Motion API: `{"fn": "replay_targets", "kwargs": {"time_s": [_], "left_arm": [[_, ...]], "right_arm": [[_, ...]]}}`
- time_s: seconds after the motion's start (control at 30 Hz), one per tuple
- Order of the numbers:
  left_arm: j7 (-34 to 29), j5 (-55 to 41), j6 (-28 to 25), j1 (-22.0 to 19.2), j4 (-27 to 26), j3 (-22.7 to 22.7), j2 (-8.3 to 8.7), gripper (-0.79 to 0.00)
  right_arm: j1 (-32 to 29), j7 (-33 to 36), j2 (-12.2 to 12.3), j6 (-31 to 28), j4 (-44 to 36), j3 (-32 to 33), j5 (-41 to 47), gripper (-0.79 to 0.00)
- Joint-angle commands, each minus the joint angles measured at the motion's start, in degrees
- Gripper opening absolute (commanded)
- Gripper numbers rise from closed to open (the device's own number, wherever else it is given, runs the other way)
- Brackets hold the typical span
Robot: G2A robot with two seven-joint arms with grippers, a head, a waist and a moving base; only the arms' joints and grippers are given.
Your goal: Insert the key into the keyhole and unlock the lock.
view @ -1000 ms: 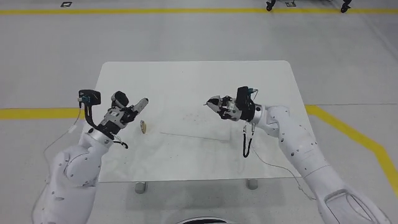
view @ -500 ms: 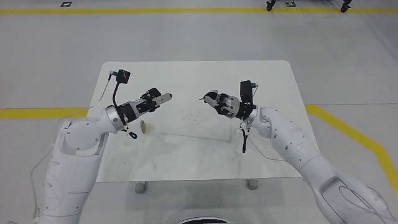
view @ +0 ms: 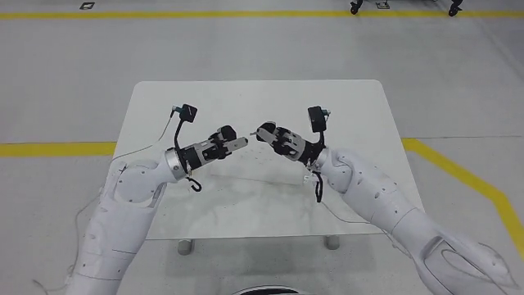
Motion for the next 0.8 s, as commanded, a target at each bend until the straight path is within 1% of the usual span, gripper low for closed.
{"fn": "replay_targets", "kwargs": {"time_s": [0.0, 0.07, 0.13, 0.43, 0.77], "left_arm": [[0.1, 0.0, 0.0, -0.4, 0.1, 0.3, 0.0, -0.434], [0.4, 0.4, 0.2, -0.8, 0.3, 0.6, 0.02, -0.456], [0.7, 0.6, 0.4, -1.1, 0.4, 1.0, 0.04, -0.505], [0.7, 0.1, 0.6, -2.2, 1.2, 2.3, 0.13, -0.52], [0.7, 0.0, 0.7, -3.1, 1.9, 3.5, 0.25, -0.603]], "right_arm": [[0.4, 2.8, 0.3, 0.0, -0.4, -0.6, 4.7, -0.785], [0.8, 5.3, 0.7, 0.0, -0.9, -1.0, 8.1, -0.785], [1.1, 8.0, 1.1, 0.0, -1.1, -1.2, 10.8, -0.785], [1.9, 16.6, 1.6, 0.0, -0.9, -1.8, 18.8, -0.785], [2.3, 22.8, 0.9, 0.0, 0.1, -1.6, 23.5, -0.785]]}}
